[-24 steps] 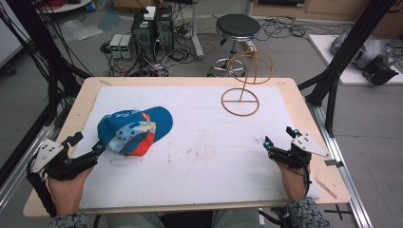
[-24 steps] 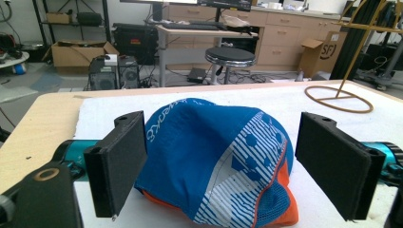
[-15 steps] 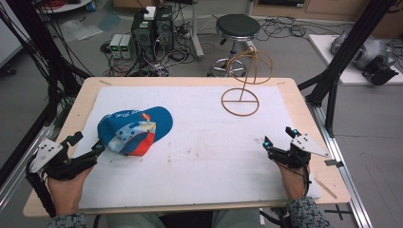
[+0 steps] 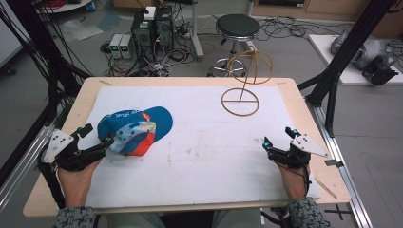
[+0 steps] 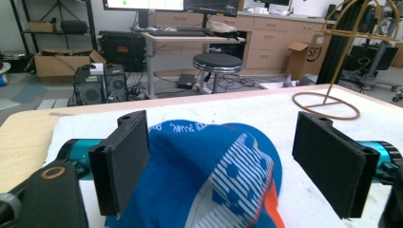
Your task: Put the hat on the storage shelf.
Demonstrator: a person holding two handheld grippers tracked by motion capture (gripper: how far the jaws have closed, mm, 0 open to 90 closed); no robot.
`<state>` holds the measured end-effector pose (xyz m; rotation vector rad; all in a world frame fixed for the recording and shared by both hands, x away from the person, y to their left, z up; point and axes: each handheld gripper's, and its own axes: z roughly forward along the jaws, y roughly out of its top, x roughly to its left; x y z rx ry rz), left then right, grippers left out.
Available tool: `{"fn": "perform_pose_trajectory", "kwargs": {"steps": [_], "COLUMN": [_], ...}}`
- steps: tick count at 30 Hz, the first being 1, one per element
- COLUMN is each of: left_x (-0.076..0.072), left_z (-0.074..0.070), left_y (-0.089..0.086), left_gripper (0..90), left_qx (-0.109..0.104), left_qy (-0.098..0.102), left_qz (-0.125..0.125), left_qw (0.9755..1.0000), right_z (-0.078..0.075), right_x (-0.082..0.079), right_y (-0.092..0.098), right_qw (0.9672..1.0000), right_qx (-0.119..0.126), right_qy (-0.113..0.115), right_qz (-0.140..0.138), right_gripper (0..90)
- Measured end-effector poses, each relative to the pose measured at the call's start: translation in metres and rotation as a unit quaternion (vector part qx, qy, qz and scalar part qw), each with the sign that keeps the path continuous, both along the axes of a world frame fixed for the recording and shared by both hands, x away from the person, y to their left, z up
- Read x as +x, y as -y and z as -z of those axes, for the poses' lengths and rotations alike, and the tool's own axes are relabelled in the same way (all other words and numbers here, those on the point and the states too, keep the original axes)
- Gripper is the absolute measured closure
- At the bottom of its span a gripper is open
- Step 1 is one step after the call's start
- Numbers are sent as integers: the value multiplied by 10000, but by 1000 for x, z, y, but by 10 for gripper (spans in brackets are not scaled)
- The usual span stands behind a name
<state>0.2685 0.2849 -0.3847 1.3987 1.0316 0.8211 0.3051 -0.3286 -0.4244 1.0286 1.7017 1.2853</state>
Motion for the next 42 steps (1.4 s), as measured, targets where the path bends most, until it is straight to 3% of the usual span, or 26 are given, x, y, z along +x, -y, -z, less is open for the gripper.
{"fn": "perform_pose_trajectory", "kwargs": {"steps": [3, 9, 16, 22, 28, 31, 36, 42], "left_x": [6, 31, 55, 62, 68, 70, 73, 74], "left_z": [0, 1, 6, 12, 17, 19, 23, 24], "left_y": [2, 11, 1, -4, -3, -5, -7, -5], "left_gripper": [203, 207, 214, 233, 254, 253, 294, 406], "left_qx": [-6, 260, 460, 431, 567, 579, 638, 761], "left_qy": [-32, 9, 5, -106, -281, -278, -463, -513], "left_qz": [13, 41, -44, 12, 29, 33, -14, 95], "left_qw": [10000, 9997, 9989, 9990, 9980, 9979, 9969, 9957], "right_z": [0, 0, 1, 1, 1, 1, 1, 1], "right_x": [0, 0, 0, 0, 0, 0, 0, 0], "right_y": [0, 0, 1, 1, 1, 1, 0, 0], "right_qw": [10000, 10000, 10000, 10000, 10000, 10000, 10000, 10000], "right_qx": [-1, 1, 7, 22, 20, -15, -13, -63], "right_qy": [0, -44, -33, -67, -52, -51, -71, -51], "right_qz": [-8, -21, -16, -6, -21, -11, -6, 8], "right_gripper": [116, 116, 116, 116, 116, 116, 116, 116]}}
